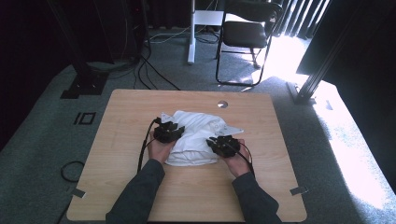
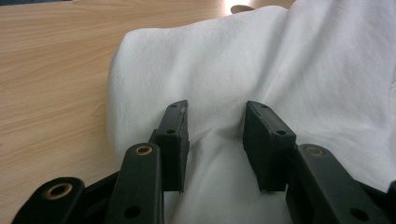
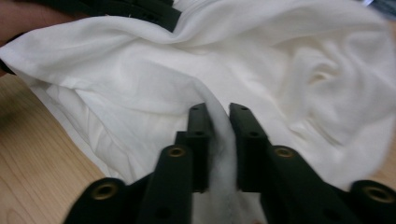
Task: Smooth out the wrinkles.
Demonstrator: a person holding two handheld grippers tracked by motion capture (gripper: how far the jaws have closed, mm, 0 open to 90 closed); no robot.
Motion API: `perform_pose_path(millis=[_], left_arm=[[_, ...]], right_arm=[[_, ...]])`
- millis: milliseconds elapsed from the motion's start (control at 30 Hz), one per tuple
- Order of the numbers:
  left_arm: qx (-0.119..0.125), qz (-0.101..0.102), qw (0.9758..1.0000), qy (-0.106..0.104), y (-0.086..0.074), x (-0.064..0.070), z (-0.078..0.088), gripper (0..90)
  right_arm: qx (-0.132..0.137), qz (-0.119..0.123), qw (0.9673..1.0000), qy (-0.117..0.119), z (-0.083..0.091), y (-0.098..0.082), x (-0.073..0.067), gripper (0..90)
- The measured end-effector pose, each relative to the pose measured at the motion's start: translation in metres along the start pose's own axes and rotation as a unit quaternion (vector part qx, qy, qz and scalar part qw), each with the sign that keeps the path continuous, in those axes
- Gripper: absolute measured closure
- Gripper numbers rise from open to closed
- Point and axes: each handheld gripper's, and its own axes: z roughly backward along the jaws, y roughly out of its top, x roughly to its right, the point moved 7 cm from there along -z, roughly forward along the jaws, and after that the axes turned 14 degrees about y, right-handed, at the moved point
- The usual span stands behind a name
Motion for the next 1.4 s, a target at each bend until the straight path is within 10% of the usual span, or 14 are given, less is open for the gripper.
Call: perform_pose_path(millis=[233, 467, 500, 600, 733, 933, 1000, 1067, 1200, 1300, 1400], left_arm=[[-0.001, 0.0, 1.0, -0.001, 0.0, -0.001, 0.001, 61.2], [-0.001, -0.003, 1.0, -0.001, 0.001, 0.0, 0.001, 60.7], [-0.001, -0.002, 1.0, -0.001, 0.001, -0.001, 0.001, 60.2], [-0.001, -0.001, 1.0, -0.001, 0.001, 0.0, 0.001, 60.0], [-0.001, -0.001, 1.0, 0.0, 0.001, 0.0, 0.001, 59.8], [-0.001, 0.0, 1.0, 0.0, 0.001, 0.0, 0.001, 59.7], [-0.001, 0.0, 1.0, 0.0, 0.001, 0.0, 0.001, 59.7], [0.0, -0.001, 1.0, 0.0, 0.0, 0.0, 0.001, 59.7], [-0.001, 0.002, 1.0, -0.002, 0.0, -0.002, 0.002, 58.9], [0.008, 0.001, 0.9999, -0.005, 0.003, -0.002, 0.007, 57.4], [0.032, -0.004, 0.9994, -0.01, 0.011, -0.003, 0.016, 54.5]], right_arm=[[0.036, 0.008, 0.9993, -0.006, 0.042, -0.013, -0.003, 87.8], [-0.019, 0.006, 0.9996, 0.021, 0.061, -0.05, -0.008, 67.5], [0.018, 0.004, 0.9998, 0.013, 0.069, -0.043, -0.006, 52.3], [0.068, -0.014, 0.9974, -0.016, 0.078, -0.019, 0.007, 56.1], [0.077, -0.022, 0.996, -0.04, 0.063, 0.01, 0.024, 62.5], [0.013, -0.041, 0.996, -0.079, 0.007, 0.026, 0.051, 51.4], [-0.002, -0.045, 0.9962, -0.074, -0.003, 0.023, 0.057, 69.0], [-0.005, -0.044, 0.9959, -0.079, -0.004, 0.022, 0.059, 75.8], [0.024, -0.102, 0.984, -0.144, 0.029, 0.007, 0.09, 84.6], [0.014, -0.122, 0.981, -0.15, 0.034, -0.005, 0.098, 77.6], [0.059, -0.119, 0.9861, -0.1, 0.04, 0.0, 0.086, 64.7]])
